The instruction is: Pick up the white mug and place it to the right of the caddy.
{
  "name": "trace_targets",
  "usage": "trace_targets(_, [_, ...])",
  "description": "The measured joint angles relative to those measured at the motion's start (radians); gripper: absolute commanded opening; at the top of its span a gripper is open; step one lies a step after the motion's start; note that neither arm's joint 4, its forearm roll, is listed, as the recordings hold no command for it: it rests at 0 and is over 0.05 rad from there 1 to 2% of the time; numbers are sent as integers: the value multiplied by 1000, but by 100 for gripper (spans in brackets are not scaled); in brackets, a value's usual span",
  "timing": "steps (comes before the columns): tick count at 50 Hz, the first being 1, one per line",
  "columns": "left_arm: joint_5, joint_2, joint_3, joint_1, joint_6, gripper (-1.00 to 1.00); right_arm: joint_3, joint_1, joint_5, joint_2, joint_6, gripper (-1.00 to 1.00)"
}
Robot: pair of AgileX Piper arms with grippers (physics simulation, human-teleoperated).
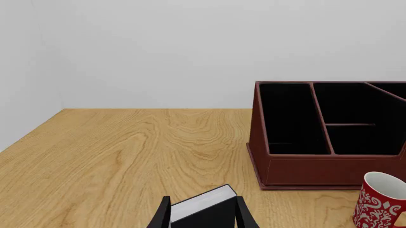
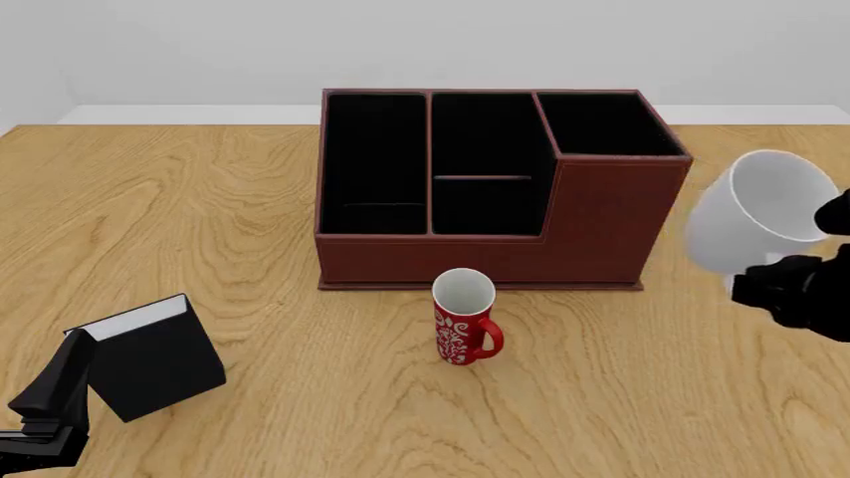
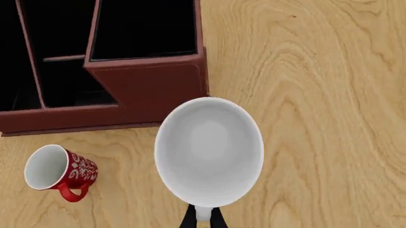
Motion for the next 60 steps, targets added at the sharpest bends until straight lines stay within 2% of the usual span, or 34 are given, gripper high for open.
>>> trace_targets(27, [0,0,0,0,0,100,-27,-149,-17,34,-21,-100])
trace_targets(39, [0,0,0,0,0,100,-104,-197,-18,107,-58,-100])
trace_targets(60, [0,0,0,0,0,100,-306,-223,11,269,-113,-100])
